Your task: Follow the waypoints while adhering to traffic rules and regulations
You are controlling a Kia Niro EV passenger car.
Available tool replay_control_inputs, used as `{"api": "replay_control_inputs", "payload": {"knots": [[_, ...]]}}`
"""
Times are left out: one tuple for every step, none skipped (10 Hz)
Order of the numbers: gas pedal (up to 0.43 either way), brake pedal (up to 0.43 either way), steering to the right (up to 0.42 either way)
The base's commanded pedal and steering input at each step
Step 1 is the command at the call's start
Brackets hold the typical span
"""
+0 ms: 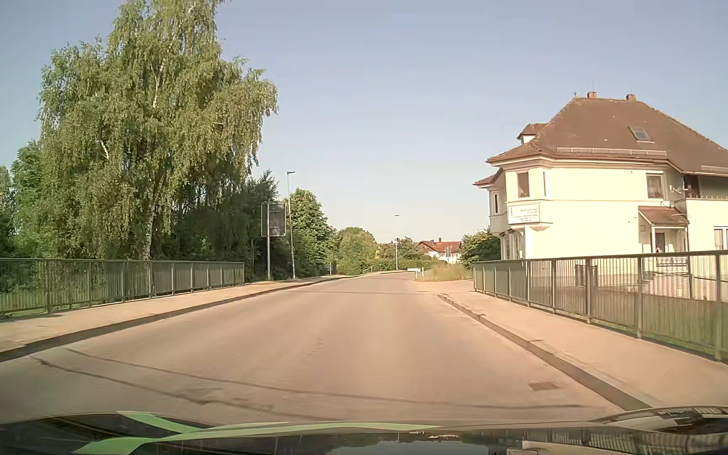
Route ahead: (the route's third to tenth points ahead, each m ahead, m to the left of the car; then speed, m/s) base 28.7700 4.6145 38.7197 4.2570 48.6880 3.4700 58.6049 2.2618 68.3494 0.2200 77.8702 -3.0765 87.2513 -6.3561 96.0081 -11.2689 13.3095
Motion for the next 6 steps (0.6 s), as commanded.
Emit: {"api": "replay_control_inputs", "payload": {"knots": [[0.047, 0.000, -0.023], [0.047, 0.000, -0.023], [0.047, 0.000, -0.021], [0.047, 0.000, -0.017], [0.059, 0.000, -0.013], [0.067, 0.000, -0.005]]}}
